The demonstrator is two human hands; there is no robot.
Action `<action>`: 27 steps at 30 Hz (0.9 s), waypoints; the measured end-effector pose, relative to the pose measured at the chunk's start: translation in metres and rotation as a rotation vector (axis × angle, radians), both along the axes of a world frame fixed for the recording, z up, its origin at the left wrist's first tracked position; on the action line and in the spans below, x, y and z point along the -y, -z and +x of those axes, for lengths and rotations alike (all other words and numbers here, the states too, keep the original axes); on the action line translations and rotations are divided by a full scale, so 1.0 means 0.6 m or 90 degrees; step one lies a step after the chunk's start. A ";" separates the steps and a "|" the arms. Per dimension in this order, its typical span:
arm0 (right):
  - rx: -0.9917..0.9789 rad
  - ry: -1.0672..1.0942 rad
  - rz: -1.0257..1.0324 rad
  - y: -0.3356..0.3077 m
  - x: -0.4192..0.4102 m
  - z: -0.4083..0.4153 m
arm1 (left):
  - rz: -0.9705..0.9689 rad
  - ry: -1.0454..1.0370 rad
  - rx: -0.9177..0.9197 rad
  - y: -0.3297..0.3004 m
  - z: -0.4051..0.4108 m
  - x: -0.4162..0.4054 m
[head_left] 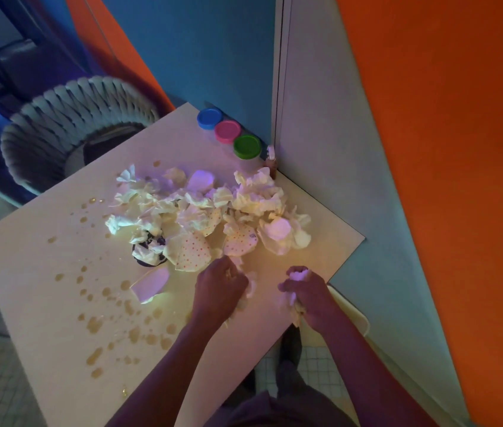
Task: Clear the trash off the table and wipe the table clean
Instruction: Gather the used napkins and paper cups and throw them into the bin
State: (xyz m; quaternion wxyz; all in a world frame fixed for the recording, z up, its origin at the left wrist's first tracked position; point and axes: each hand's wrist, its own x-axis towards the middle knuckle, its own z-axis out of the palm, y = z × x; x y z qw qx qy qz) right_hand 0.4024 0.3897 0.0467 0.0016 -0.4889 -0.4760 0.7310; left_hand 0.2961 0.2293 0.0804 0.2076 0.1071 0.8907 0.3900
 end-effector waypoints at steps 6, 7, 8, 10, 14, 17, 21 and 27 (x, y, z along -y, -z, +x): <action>-0.012 0.043 0.050 0.000 0.026 0.056 | 0.082 0.045 0.052 -0.004 0.036 0.000; -0.017 0.054 0.056 0.000 0.033 0.062 | 0.091 0.057 0.060 -0.002 0.042 -0.002; -0.020 0.063 0.068 0.002 0.040 0.069 | 0.099 0.076 0.062 0.000 0.049 -0.005; -0.037 0.071 0.083 -0.001 0.055 0.081 | 0.108 0.120 0.054 0.004 0.061 -0.012; -0.013 0.054 0.083 0.001 0.064 0.117 | 0.128 0.171 0.055 0.007 0.084 -0.025; 0.030 0.086 0.092 0.008 0.052 0.158 | 0.131 0.199 0.063 0.009 0.098 -0.042; -0.050 0.245 0.009 0.011 0.034 0.205 | 0.124 0.246 0.012 0.002 0.131 -0.074; -0.084 0.150 0.013 0.008 0.005 0.269 | 0.085 0.280 -0.017 0.008 0.217 -0.127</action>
